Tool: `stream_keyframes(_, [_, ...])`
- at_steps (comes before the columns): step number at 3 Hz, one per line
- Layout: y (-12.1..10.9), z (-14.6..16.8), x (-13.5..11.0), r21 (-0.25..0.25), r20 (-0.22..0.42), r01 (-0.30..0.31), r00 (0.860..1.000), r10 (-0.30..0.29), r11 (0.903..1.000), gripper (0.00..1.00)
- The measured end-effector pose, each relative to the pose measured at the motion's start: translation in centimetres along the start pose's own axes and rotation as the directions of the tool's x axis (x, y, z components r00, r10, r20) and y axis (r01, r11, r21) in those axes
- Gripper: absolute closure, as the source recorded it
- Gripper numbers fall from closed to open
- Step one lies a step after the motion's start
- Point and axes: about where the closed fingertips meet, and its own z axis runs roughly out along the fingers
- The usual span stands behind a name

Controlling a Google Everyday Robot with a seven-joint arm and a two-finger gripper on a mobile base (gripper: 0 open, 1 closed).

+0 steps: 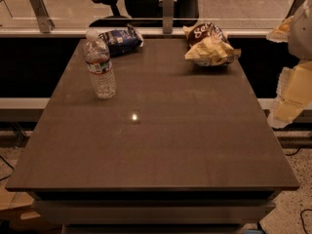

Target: Move brown chip bag near water bottle

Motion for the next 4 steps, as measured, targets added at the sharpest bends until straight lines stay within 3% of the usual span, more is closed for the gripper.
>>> stream_keyframes(3, [-3.0,0.4,-1.0,0.076,-0.016,0.005,1.000,-0.004,0.9971,0.00])
stream_keyframes(4, [-3.9,2.5,-2.6,0.092,-0.007,0.014,1.000,-0.014,0.9957,0.00])
